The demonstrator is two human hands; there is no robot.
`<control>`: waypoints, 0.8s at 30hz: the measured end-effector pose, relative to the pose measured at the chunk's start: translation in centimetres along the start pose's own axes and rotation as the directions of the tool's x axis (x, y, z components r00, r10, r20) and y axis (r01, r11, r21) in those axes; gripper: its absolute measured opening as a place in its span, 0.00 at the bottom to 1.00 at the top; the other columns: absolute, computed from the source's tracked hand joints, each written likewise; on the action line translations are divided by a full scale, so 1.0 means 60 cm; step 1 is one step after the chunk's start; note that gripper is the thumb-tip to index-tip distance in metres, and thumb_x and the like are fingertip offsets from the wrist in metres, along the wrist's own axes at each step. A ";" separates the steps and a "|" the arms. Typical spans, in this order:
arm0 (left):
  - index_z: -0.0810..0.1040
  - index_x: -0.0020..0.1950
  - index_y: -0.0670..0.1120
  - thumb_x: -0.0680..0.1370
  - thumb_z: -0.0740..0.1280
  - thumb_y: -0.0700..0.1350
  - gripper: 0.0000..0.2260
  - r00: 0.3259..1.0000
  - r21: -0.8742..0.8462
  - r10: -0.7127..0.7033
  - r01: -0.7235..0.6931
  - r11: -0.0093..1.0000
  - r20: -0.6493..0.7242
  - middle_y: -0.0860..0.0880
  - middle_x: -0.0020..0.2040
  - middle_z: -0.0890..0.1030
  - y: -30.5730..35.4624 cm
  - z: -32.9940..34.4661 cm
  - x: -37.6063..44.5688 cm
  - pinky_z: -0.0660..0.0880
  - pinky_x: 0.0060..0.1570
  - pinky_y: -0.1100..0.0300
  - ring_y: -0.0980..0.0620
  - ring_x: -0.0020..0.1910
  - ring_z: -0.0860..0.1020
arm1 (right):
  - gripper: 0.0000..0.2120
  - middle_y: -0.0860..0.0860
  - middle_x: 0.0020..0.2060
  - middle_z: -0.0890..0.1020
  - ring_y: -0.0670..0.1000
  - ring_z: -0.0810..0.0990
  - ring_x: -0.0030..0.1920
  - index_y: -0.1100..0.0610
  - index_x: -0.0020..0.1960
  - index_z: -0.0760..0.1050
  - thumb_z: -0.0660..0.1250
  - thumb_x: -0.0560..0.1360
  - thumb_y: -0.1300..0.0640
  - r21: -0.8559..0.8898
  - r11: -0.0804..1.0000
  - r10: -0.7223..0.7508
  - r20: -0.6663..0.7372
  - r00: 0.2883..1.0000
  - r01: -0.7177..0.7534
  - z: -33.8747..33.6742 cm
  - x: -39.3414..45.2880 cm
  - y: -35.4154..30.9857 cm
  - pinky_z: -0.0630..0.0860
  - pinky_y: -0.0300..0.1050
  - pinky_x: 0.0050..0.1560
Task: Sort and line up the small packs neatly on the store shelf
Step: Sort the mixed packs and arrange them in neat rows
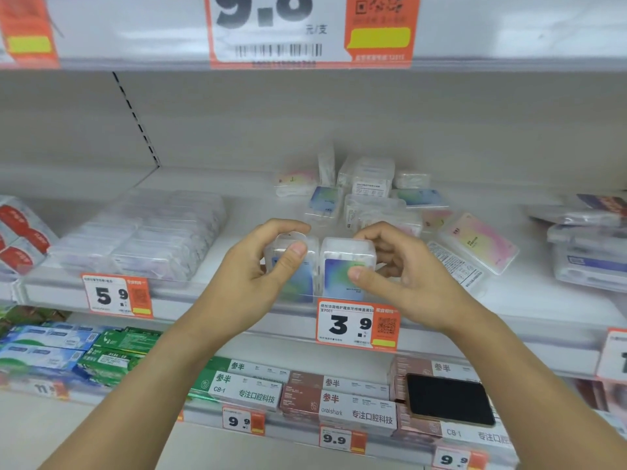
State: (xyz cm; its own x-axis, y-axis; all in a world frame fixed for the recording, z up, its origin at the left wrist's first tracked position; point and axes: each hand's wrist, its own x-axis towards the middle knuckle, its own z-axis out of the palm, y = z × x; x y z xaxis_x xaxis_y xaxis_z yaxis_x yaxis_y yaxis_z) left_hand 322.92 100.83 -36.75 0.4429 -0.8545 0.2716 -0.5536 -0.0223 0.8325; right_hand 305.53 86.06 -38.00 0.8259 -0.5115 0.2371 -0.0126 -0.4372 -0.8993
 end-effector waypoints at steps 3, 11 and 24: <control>0.76 0.59 0.58 0.77 0.62 0.59 0.12 1.000 0.016 0.004 -0.004 1.000 -0.002 0.60 0.53 0.79 -0.001 -0.001 0.002 0.75 0.36 0.52 0.42 0.33 0.72 | 0.13 0.48 0.47 0.84 0.49 0.83 0.47 0.54 0.53 0.76 0.76 0.71 0.59 -0.035 0.999 0.016 0.001 1.000 -0.016 -0.002 0.000 0.000 0.79 0.43 0.47; 0.72 0.65 0.55 0.77 0.63 0.55 0.17 0.986 0.137 0.114 -0.097 0.986 -0.124 0.60 0.62 0.73 0.016 -0.005 -0.001 0.67 0.63 0.66 0.64 0.63 0.71 | 0.16 0.50 0.48 0.84 0.49 0.83 0.49 0.47 0.59 0.75 0.72 0.73 0.52 0.153 0.988 0.054 -0.257 0.965 -0.014 -0.024 0.011 -0.032 0.79 0.41 0.48; 0.74 0.63 0.55 0.76 0.69 0.49 0.16 0.989 0.338 0.147 -0.144 0.930 0.017 0.59 0.59 0.74 0.012 -0.002 0.000 0.61 0.52 0.80 0.71 0.58 0.69 | 0.37 0.44 0.57 0.80 0.46 0.79 0.58 0.43 0.64 0.75 0.84 0.58 0.53 -0.199 0.980 0.052 0.142 0.989 -0.023 -0.036 -0.004 -0.030 0.74 0.42 0.61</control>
State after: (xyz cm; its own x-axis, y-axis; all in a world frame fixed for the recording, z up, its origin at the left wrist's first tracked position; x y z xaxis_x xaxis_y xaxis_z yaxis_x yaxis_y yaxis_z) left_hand 322.64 100.86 -36.06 0.3444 -0.8571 0.3831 -0.8170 -0.0726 0.5721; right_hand 304.17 85.36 -35.66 0.8958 -0.4234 0.1355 -0.1434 -0.5637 -0.8134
